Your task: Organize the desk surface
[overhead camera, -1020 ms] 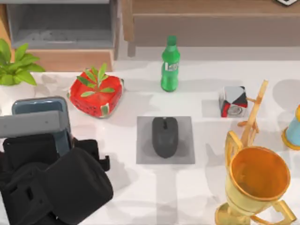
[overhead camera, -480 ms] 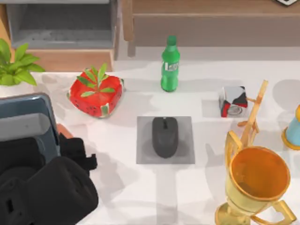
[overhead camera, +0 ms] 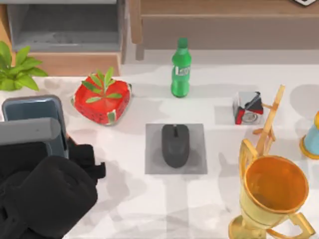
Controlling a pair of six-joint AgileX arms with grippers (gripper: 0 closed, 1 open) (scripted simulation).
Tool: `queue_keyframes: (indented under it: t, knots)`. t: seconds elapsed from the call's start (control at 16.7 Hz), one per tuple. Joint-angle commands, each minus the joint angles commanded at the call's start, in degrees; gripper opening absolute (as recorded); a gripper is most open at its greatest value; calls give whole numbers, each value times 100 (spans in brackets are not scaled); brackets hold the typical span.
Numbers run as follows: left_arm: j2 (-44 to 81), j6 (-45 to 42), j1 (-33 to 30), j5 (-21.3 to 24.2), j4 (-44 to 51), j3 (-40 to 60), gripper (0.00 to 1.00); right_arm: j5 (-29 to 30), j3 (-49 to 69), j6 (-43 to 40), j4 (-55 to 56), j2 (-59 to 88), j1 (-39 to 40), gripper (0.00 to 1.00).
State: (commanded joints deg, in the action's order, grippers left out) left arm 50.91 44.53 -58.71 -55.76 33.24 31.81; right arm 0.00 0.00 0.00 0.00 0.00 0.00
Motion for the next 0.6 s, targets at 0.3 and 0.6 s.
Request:
queue_keyframes:
  t: [0.3, 0.6]
  knots:
    - [148, -604, 681, 373, -1000, -254, 0, 0, 0, 0, 0, 0, 0, 100]
    - [282, -827, 1067, 664, -1508, -379, 0, 0, 0, 0, 0, 0, 0, 100]
